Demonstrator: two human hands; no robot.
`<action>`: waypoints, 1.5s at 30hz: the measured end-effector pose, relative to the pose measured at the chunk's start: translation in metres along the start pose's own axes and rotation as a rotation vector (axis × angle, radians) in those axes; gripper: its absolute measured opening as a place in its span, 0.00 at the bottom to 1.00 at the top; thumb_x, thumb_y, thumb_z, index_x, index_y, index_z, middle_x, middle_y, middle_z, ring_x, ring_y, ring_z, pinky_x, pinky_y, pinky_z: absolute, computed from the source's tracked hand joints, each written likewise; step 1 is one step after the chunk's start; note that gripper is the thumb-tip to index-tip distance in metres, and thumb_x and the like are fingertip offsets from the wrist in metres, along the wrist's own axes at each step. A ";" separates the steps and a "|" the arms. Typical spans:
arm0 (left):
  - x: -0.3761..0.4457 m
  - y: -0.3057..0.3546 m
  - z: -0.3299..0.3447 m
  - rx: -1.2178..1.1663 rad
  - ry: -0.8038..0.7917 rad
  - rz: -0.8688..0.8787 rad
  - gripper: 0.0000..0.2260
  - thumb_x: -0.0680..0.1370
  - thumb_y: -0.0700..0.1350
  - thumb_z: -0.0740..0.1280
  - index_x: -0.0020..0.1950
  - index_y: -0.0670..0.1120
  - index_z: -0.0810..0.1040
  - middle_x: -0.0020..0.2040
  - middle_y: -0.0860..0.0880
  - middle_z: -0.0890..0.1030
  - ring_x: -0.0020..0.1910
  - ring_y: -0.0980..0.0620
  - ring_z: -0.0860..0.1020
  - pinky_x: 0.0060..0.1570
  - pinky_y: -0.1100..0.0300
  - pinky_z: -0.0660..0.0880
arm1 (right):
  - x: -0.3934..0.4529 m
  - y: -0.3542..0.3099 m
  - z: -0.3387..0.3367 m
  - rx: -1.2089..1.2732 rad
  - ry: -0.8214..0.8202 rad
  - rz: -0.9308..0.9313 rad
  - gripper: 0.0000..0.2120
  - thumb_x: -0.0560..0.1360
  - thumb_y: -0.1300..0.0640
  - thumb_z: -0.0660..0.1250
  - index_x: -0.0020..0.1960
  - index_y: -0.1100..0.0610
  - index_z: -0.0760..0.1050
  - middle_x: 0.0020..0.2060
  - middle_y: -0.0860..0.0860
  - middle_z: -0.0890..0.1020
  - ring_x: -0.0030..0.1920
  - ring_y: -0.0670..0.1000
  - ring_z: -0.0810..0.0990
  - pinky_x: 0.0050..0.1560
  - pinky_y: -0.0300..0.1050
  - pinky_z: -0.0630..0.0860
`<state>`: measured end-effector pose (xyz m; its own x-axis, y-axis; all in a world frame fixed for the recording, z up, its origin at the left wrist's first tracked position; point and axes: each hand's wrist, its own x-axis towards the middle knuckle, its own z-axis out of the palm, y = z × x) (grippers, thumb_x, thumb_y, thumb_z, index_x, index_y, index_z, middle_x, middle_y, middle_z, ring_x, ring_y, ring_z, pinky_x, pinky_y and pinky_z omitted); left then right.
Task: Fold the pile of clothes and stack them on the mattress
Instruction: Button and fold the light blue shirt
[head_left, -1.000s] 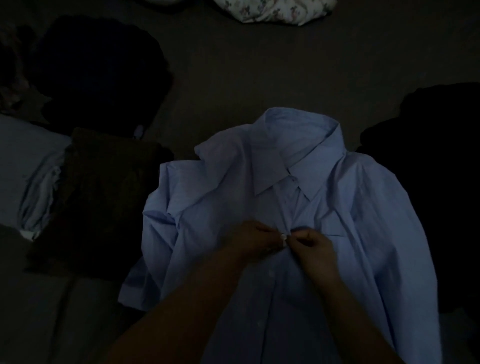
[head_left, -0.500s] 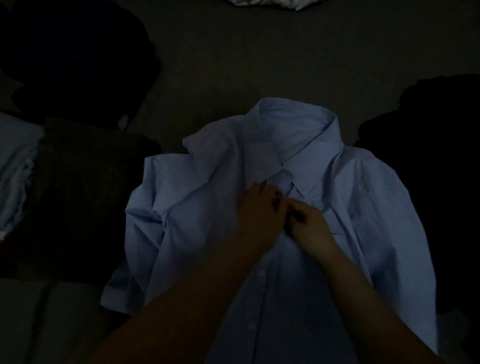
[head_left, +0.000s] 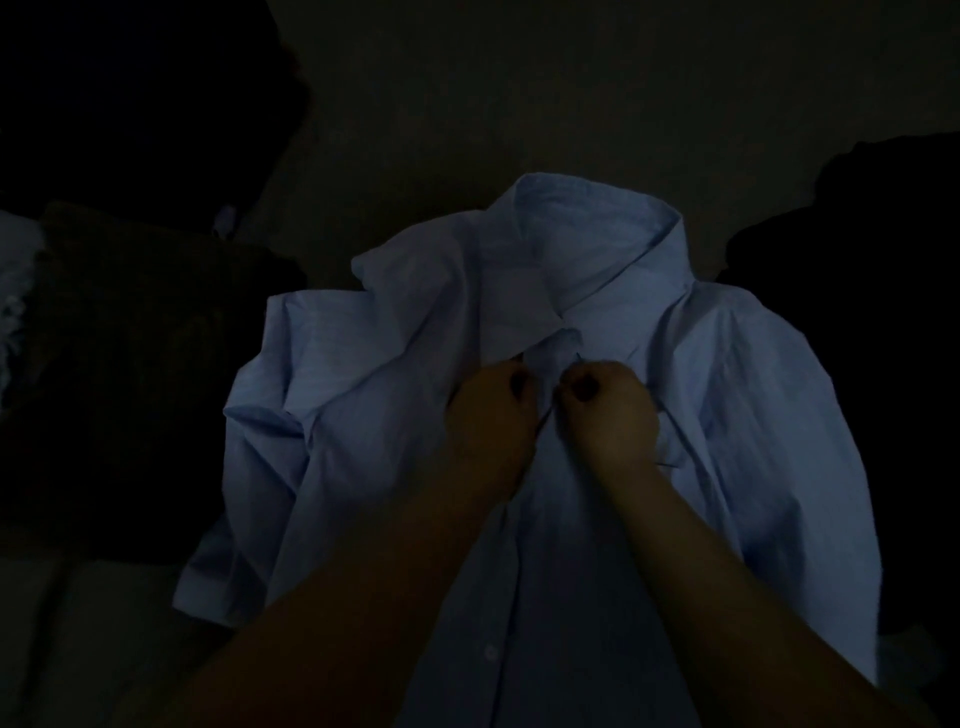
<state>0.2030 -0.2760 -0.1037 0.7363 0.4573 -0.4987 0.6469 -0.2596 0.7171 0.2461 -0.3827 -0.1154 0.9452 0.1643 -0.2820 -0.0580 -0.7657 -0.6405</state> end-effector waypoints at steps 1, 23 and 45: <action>0.004 -0.002 0.002 -0.024 0.032 -0.031 0.15 0.80 0.43 0.60 0.33 0.44 0.71 0.38 0.46 0.79 0.37 0.56 0.73 0.38 0.62 0.68 | 0.001 -0.001 0.001 -0.007 -0.007 0.020 0.19 0.75 0.58 0.58 0.26 0.49 0.61 0.35 0.56 0.76 0.36 0.53 0.73 0.36 0.43 0.65; 0.008 0.017 0.007 -0.346 -0.054 0.026 0.06 0.76 0.41 0.67 0.43 0.40 0.82 0.38 0.45 0.82 0.38 0.52 0.79 0.42 0.55 0.77 | 0.004 -0.022 -0.026 0.573 -0.105 0.357 0.09 0.77 0.60 0.65 0.41 0.56 0.81 0.33 0.47 0.81 0.34 0.43 0.78 0.34 0.30 0.75; -0.005 0.023 0.016 -0.239 0.004 0.041 0.07 0.75 0.43 0.69 0.42 0.39 0.80 0.39 0.45 0.82 0.38 0.52 0.78 0.43 0.58 0.75 | 0.002 -0.013 -0.026 0.814 -0.112 0.459 0.06 0.76 0.62 0.66 0.43 0.57 0.82 0.41 0.52 0.84 0.46 0.51 0.82 0.50 0.39 0.79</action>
<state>0.2175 -0.2985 -0.0925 0.7603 0.4536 -0.4651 0.5505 -0.0698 0.8319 0.2573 -0.3889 -0.0894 0.7403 0.0455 -0.6707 -0.6639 -0.1075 -0.7401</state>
